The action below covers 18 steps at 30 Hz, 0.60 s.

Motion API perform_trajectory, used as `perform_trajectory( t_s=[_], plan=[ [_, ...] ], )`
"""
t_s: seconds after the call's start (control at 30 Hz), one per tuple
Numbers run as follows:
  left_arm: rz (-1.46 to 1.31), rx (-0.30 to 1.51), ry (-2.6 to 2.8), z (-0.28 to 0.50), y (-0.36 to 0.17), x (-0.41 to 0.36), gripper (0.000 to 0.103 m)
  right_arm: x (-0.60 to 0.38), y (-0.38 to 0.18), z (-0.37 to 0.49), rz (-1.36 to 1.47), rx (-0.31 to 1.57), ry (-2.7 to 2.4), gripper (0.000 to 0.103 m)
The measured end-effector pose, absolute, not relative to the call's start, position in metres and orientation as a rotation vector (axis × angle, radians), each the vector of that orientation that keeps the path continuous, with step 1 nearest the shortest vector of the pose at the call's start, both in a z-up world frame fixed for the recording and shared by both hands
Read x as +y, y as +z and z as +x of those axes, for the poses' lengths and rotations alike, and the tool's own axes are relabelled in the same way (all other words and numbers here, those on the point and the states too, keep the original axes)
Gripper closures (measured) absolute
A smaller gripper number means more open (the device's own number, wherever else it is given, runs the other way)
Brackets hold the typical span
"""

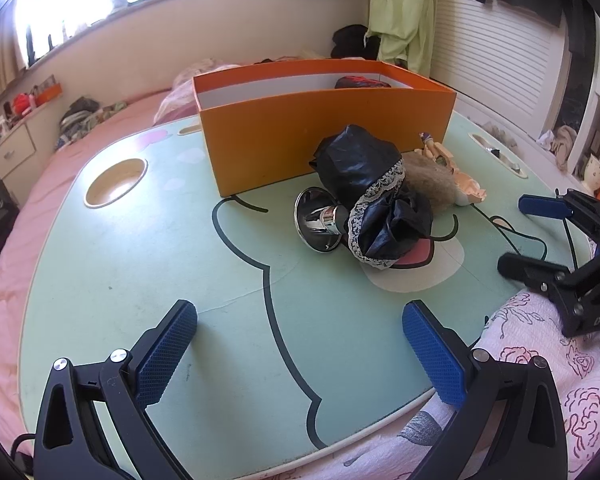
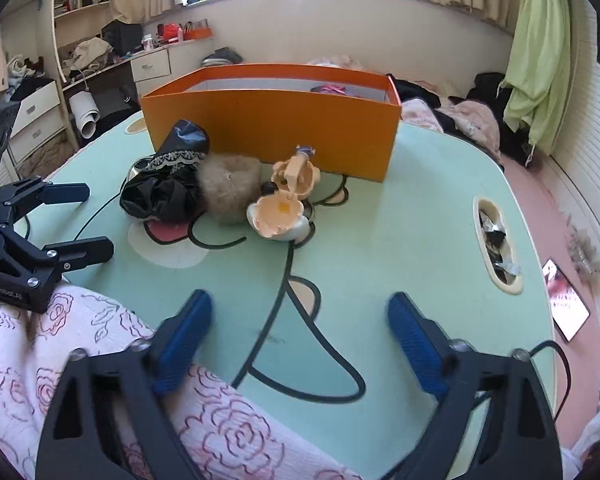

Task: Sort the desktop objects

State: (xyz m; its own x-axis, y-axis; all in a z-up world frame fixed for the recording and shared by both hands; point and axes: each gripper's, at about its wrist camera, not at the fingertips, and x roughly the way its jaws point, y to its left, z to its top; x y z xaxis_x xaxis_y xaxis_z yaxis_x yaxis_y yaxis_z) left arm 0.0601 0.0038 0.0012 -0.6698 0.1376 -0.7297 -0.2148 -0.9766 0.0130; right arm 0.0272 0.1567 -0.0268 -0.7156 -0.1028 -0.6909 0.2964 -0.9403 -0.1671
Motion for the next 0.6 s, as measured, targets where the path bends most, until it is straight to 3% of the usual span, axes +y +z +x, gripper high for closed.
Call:
perform_trajectory(
  t_s=[0.07,0.6],
  plan=[
    [-1.17,0.146,2.702,0.0599,0.0012,0.0023,0.001,0.1587,-0.0289,0.0246,1.065,0.389,-2.685,0.0],
    [-1.17,0.144,2.703,0.0592,0.0017,0.0032,0.0,0.1546,-0.0309,0.027,1.032,0.399,-2.682,0.0]
  ],
)
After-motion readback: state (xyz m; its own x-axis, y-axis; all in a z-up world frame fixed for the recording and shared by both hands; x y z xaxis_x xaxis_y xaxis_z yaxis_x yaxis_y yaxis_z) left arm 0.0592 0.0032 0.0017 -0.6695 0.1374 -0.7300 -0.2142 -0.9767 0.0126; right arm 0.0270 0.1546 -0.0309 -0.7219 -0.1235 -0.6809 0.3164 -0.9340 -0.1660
